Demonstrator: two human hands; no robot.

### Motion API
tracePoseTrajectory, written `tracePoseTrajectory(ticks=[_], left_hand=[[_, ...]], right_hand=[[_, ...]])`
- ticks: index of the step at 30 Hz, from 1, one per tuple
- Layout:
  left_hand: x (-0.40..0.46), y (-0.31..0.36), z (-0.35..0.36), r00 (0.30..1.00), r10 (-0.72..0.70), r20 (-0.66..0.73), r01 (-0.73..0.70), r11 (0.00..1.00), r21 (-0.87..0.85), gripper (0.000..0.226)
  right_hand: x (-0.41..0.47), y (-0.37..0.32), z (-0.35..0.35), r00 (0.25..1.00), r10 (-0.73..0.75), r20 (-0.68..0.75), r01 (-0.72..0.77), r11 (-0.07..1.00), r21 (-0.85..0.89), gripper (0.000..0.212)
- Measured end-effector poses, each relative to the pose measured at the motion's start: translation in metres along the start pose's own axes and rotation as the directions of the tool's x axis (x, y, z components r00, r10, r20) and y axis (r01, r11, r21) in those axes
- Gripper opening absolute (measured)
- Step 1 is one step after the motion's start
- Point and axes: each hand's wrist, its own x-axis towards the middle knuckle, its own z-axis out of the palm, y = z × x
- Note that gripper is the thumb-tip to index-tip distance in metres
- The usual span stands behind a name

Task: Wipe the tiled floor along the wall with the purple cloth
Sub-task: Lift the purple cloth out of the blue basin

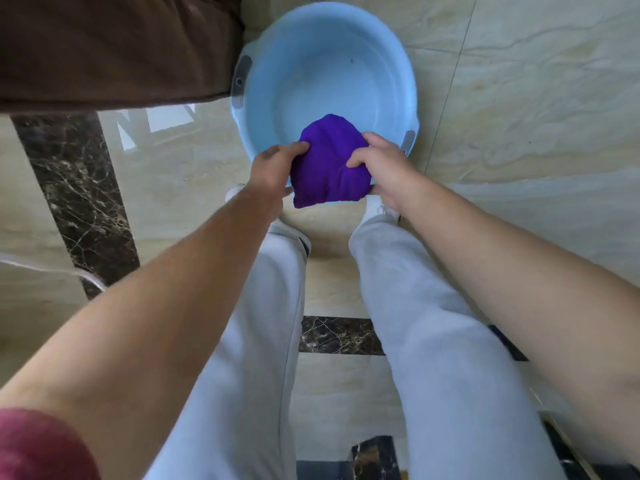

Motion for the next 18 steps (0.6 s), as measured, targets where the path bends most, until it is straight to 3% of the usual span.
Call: tracePoseTrajectory(ticks=[2,7,13,14,18], left_hand=[[-0.064,0.01,0.004,0.999,0.039,0.033,-0.032,0.98,-0.195,0.023],[-0.207,0.044,-0.008,0.982,0.187,0.021,-0.157,0.876,-0.456,0.027],[-0.327,0.049,-0.045,0.938,0.328,0.109,-0.2,0.773,-0.602,0.067],[-0.344,0.046,-0.055,0.927,0.362,0.098,-0.216,0.729,-0.649,0.07],[-0.389,0.026,-0.091,0.885,0.465,0.007,-0.329,0.636,-0.698,0.057]], right_hand=[[-0.058,-0.017,-0.006,0.999,-0.046,0.007,0.045,0.999,0.007,0.032],[-0.193,-0.066,-0.016,0.978,-0.208,0.037,0.21,0.975,-0.074,0.032],[-0.321,-0.102,-0.006,0.838,-0.524,0.154,0.543,0.827,-0.143,0.074],[-0.338,-0.107,0.0,0.807,-0.548,0.222,0.583,0.798,-0.15,0.076],[-0.39,-0.127,0.022,0.806,-0.437,0.4,0.557,0.787,-0.263,0.057]])
